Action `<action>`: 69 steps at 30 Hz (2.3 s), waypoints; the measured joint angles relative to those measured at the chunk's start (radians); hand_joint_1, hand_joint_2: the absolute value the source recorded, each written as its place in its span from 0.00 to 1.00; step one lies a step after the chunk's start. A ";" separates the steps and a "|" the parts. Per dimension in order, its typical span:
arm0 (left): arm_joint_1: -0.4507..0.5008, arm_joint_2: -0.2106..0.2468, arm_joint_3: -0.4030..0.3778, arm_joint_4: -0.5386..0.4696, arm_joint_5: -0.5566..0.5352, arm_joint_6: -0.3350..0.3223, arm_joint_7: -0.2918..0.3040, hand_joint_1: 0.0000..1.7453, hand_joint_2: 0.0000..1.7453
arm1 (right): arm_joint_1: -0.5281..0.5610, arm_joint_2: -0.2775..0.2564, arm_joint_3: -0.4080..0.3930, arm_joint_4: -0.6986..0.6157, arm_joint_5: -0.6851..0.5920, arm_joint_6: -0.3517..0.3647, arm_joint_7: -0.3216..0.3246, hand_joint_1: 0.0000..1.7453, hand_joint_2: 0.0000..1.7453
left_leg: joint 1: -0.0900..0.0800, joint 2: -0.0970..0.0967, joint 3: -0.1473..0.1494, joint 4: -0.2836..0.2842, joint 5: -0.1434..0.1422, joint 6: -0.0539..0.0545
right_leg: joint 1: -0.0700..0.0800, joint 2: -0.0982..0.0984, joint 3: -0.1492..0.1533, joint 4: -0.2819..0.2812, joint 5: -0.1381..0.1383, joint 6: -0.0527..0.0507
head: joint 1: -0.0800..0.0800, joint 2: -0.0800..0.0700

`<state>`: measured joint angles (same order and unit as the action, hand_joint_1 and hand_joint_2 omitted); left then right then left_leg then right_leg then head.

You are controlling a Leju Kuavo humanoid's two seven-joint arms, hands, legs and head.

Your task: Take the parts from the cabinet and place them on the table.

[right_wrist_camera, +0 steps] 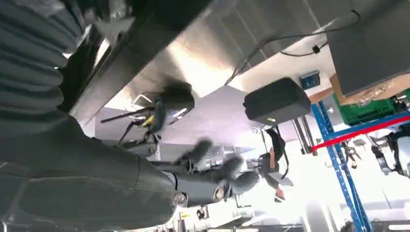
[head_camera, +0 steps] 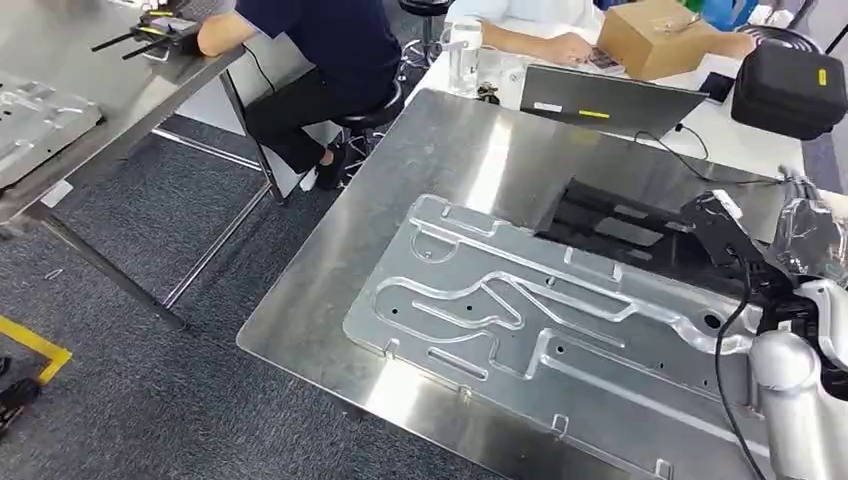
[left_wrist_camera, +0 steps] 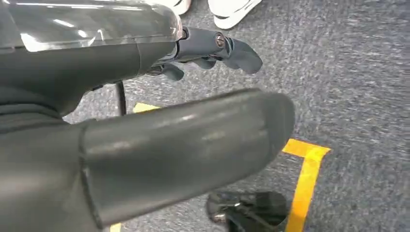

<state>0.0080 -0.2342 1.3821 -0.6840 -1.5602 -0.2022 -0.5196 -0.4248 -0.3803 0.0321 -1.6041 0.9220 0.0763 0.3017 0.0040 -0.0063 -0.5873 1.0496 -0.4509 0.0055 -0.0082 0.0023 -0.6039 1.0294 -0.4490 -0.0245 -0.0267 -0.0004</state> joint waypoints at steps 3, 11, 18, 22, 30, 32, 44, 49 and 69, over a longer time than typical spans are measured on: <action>0.003 0.006 0.000 0.004 0.000 0.000 0.000 0.00 0.00 | 0.007 -0.001 -0.003 0.005 -0.006 0.000 -0.002 0.00 0.00 | -0.010 0.000 0.002 -0.028 -0.009 0.017 | 0.001 0.002 -0.007 -0.002 0.001 0.013 | 0.002 0.000; -0.007 0.019 0.000 0.028 -0.009 0.012 0.002 0.00 0.00 | 0.018 -0.015 -0.019 0.008 -0.030 0.025 -0.008 0.00 0.00 | 0.005 0.002 0.024 -0.059 0.005 0.038 | -0.008 0.002 -0.139 0.282 -0.131 0.046 | 0.004 0.000; -0.012 0.036 0.000 0.049 -0.009 0.022 0.005 0.00 0.00 | 0.011 -0.031 -0.021 0.013 -0.087 0.115 0.014 0.00 0.00 | 0.001 -0.003 0.018 -0.031 -0.017 0.012 | -0.012 0.002 -0.011 0.007 -0.002 0.043 | 0.003 0.000; -0.014 0.050 0.002 0.068 -0.010 0.038 0.005 0.00 0.00 | -0.036 -0.105 -0.009 0.050 -0.302 0.302 0.064 0.00 0.00 | 0.004 0.000 0.004 0.009 -0.052 -0.006 | -0.017 -0.002 -0.009 0.002 0.002 0.018 | 0.002 0.000; -0.015 0.069 0.010 0.095 -0.009 0.044 0.003 0.00 0.00 | -0.113 -0.232 0.084 0.118 -0.360 0.335 0.071 0.00 1.00 | -0.004 0.000 -0.026 0.065 -0.030 0.023 | 0.009 -0.006 -0.003 0.003 -0.001 0.007 | 0.002 0.000; -0.018 0.074 0.015 0.097 -0.010 0.044 0.002 0.00 0.00 | -0.129 -0.244 0.098 0.126 -0.353 0.327 0.076 0.00 1.00 | -0.011 0.004 0.012 -0.022 -0.021 0.040 | 0.014 -0.004 -0.006 0.005 -0.002 0.010 | 0.003 0.000; -0.029 0.077 0.022 0.108 -0.009 0.044 0.000 0.00 0.00 | -0.171 -0.269 0.145 0.151 -0.340 0.336 0.115 0.00 1.00 | 0.000 0.005 0.022 -0.049 0.004 0.049 | -0.017 -0.003 -0.093 0.217 -0.078 0.064 | 0.003 0.000; -0.029 0.079 0.023 0.110 -0.009 0.043 0.000 0.00 0.00 | -0.175 -0.275 0.147 0.154 -0.351 0.329 0.113 0.00 1.00 | -0.003 0.001 0.013 -0.029 -0.008 0.022 | -0.010 -0.002 0.009 0.005 -0.016 0.048 | 0.002 0.000; 0.000 -0.003 0.049 0.031 -0.009 -0.060 -0.030 0.00 0.00 | 0.390 0.128 -0.047 -0.359 -0.768 -0.160 -0.391 0.00 0.00 | -0.002 -0.005 0.022 -0.055 0.013 0.052 | 0.004 -0.004 0.012 0.053 -0.091 0.042 | 0.005 0.000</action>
<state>0.0075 -0.2369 1.4309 -0.6535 -1.5694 -0.2617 -0.5497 -0.0352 -0.2521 -0.0149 -1.9632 0.1541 -0.0835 -0.0890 0.0021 -0.0110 -0.5648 0.9943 -0.4374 0.0572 -0.0041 -0.0015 -0.5919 1.0820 -0.5398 0.0176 -0.0221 -0.0004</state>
